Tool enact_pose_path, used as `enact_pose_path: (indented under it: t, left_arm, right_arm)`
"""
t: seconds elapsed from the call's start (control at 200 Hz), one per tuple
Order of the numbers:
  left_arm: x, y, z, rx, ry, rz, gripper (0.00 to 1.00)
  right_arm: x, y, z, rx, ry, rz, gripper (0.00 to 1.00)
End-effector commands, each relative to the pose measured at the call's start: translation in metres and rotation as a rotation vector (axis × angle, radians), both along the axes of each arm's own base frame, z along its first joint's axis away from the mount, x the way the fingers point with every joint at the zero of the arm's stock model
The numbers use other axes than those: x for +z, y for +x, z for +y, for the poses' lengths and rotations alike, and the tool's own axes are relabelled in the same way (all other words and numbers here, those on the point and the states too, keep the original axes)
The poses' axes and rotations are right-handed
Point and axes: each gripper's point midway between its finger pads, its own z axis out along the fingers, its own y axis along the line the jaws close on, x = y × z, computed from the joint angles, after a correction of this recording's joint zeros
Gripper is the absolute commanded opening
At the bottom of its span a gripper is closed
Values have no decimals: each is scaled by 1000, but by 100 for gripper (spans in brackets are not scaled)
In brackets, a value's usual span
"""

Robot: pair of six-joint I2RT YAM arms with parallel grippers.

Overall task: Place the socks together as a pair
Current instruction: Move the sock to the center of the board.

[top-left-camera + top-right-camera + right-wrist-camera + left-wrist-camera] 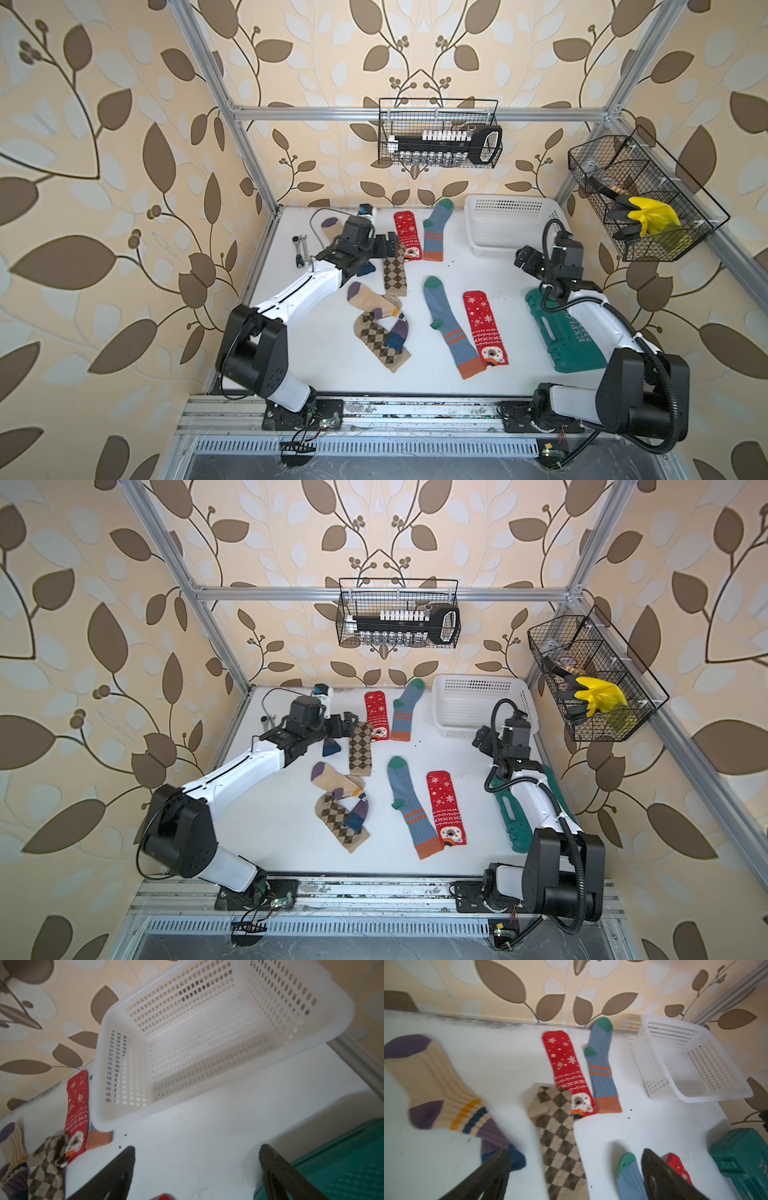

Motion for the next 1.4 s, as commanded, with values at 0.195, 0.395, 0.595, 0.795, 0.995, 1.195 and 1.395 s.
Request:
enact_pose_path:
  t: [0.195,0.395,0.595,0.795,0.995,1.195,1.395]
  left_arm:
    - [-71,50,-77,-18,104,166,99]
    - [-126,76,-91,-9,184,293,95]
    - [-158,86,-95,-14,190,351,87]
    - [-177,98,-76,25,143,404,87]
    - [-190,102,-80,14,114,443,88]
    - [-210,80,-78,10,91,528,80]
    - [-220,57,-76,12,47,591,76]
  right_arm:
    - [7,19,-54,-102,243,-61,87]
    - [6,27,-85,-133,274,-76,86]
    - [-1,14,-125,-208,316,-99,85]
    - [2,16,-149,-254,303,-103,83]
    - [7,20,-149,-236,289,-108,75]
    - [8,36,-98,-109,171,-36,67]
    - [23,58,-25,98,71,11,67]
